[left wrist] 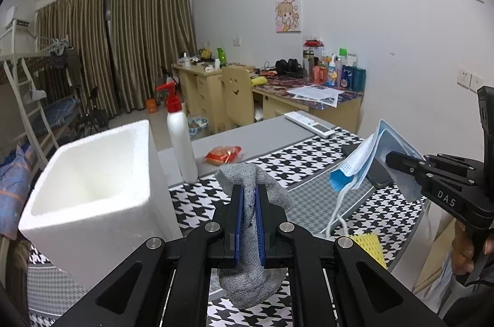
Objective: Organize soft objects
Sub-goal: 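Lift the grey sock with the left gripper while the right gripper carries the blue mask over the foam box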
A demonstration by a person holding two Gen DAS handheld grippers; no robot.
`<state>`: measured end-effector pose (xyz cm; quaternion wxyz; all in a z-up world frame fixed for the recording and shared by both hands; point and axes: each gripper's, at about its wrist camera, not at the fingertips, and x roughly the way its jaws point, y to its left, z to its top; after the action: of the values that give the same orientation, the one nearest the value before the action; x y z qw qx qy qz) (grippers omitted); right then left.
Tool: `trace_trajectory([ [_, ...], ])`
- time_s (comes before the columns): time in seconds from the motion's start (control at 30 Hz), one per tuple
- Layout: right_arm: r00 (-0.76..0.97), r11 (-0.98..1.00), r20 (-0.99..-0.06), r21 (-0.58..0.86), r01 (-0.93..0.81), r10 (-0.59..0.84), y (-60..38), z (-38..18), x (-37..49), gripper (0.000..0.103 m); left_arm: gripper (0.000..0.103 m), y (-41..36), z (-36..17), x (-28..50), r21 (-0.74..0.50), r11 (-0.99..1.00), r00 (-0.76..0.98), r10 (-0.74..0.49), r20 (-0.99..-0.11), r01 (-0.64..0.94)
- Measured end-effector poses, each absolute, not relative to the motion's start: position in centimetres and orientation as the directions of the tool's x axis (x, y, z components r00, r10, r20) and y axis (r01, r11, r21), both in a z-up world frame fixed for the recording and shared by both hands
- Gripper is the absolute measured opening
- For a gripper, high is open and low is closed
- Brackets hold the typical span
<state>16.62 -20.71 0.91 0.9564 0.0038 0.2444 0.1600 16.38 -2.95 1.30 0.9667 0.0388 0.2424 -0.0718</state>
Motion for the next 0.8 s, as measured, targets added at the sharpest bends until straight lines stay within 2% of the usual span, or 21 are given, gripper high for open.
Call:
trace_trajectory([
  [0.8, 0.839, 0.925, -0.396, 0.089, -0.369, 0.373, -18.3, 4.5, 17.8, 0.005, 0.008, -0.6, 5.9, 16.0, 0.033, 0.996, 0.930, -0.069, -0.362, 0.087],
])
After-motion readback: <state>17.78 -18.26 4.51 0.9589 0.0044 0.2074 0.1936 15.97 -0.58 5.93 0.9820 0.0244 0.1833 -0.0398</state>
